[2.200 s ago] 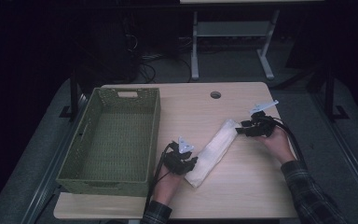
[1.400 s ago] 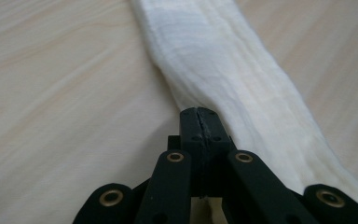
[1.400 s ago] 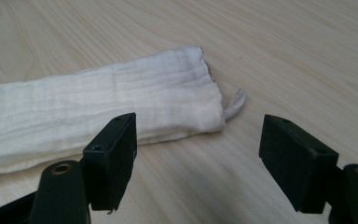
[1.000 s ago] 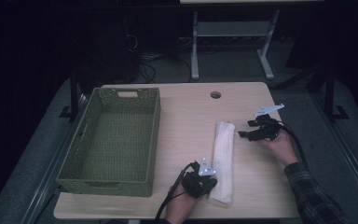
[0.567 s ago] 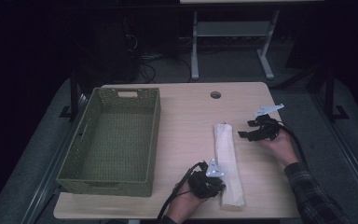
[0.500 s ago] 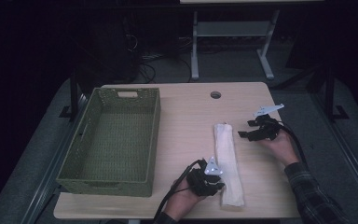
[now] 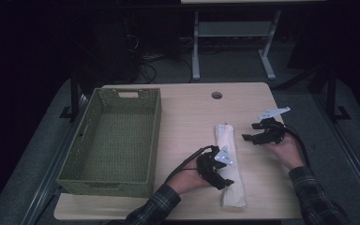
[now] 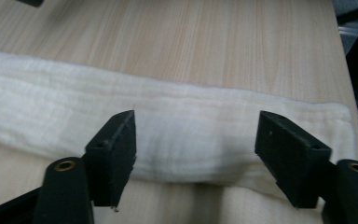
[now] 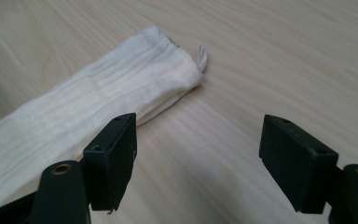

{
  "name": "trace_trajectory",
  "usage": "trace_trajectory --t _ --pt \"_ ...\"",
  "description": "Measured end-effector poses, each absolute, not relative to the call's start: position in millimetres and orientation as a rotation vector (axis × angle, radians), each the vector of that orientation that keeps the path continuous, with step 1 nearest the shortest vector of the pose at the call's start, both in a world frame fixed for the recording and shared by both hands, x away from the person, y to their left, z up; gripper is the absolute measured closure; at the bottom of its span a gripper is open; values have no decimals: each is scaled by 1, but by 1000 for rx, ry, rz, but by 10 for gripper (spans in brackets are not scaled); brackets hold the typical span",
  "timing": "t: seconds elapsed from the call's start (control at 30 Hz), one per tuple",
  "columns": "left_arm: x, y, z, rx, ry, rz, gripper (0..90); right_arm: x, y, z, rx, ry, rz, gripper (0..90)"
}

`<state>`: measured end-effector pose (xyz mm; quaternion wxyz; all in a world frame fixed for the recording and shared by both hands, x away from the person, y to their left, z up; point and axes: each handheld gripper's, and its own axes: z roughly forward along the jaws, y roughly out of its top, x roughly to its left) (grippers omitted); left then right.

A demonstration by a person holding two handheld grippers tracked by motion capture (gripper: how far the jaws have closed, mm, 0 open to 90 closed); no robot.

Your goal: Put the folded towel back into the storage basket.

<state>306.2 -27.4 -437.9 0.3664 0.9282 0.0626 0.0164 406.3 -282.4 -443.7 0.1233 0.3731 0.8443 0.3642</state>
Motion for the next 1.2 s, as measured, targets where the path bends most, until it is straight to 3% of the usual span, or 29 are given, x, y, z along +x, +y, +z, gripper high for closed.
trace_trajectory --t 0.27,0.6,0.7,0.73,0.9,0.97,1.2 --pt "312 -39 -455 2414 91 -6 182 392 -287 -443 1123 2446 1073 272" --pt "308 -43 -467 2442 71 4 183 383 -288 -443 1139 2435 1093 272" --pt "308 -41 -465 2441 71 9 307 384 -288 -443 1134 2439 1097 272" --pt "307 -40 -464 2437 74 11 307 384 -288 -443 1131 2439 1104 272" --pt "302 -38 -461 2433 81 7 620 383 -287 -442 1061 2476 1142 254" --pt "300 -38 -460 2442 93 -5 699 382 -286 -441 1017 2500 1156 251" --pt "302 -35 -460 2439 141 -46 756 389 -275 -432 859 2589 1219 255"
